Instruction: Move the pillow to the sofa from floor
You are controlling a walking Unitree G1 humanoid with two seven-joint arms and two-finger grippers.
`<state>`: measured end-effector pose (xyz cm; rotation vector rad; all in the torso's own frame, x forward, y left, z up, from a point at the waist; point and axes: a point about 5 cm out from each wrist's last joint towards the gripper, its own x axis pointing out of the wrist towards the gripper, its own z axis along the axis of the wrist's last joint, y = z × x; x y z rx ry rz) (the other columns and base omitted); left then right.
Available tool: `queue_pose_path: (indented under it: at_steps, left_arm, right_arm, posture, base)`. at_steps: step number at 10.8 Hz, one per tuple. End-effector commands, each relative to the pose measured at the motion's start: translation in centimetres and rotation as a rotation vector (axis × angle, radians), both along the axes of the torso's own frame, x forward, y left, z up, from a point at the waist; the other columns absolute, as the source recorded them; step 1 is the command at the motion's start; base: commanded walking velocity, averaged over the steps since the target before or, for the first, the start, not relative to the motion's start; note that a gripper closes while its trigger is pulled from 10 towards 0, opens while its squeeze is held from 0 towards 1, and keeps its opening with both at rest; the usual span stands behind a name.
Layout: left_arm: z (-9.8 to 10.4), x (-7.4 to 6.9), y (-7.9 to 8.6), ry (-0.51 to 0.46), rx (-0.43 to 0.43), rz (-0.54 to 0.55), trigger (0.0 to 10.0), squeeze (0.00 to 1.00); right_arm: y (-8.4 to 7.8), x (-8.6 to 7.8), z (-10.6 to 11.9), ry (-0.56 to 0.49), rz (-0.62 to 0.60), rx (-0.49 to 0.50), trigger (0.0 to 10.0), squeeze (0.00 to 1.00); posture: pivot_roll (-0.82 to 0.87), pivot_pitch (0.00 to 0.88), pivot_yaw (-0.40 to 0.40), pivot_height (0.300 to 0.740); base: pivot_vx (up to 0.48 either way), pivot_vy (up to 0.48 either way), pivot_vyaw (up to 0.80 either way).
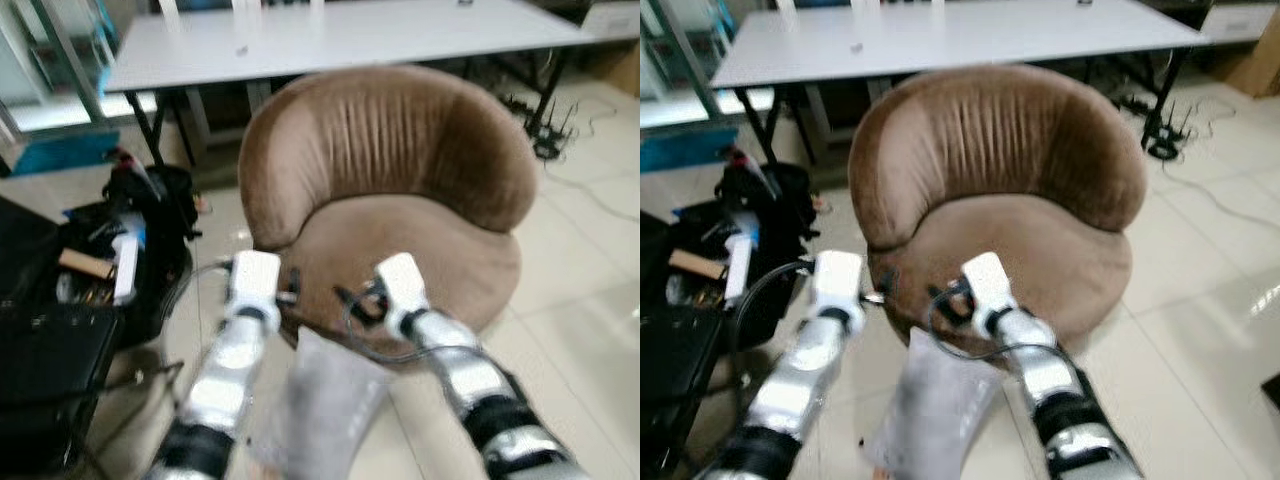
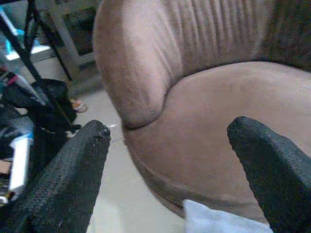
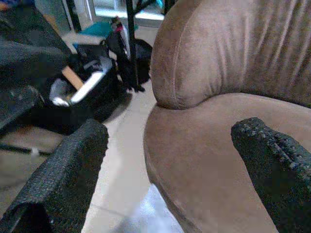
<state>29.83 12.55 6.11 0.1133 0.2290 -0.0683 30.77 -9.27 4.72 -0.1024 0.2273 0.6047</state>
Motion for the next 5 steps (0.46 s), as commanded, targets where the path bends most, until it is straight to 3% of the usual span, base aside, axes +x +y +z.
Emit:
queue_pose_path:
  at_steps: [1,4,5]
  left_arm:
    - [0.32,0.01,-0.82,-0.014,-0.015,-0.018,10.0,0.00]
    - [0.24,-0.06,-0.78,-0.012,-0.001,-0.030,10.0,0.00]
    - [0.16,-0.08,-0.81,-0.003,0.003,-0.034,10.0,0.00]
  right_arm:
    - [-0.95,0.02,-0.02,-0.001,-0.020,-0.006,10.0,0.00]
    - [-1.04,-0.09,-0.09,-0.001,-0.018,-0.007,10.0,0.00]
    - [-1.00,-0.17,-0.12,-0.002,-0.014,-0.006,10.0,0.00]
  posture:
    - [-0.09,0.000,0.052,0.740]
    - [-0.10,0.000,0.053,0.740]
    - [-0.10,0.000,0.053,0.740]
  base:
    - [0.000,0.000,0.00]
    - [0.000,0.000,0.00]
    - [0.349,0.000,0.00]
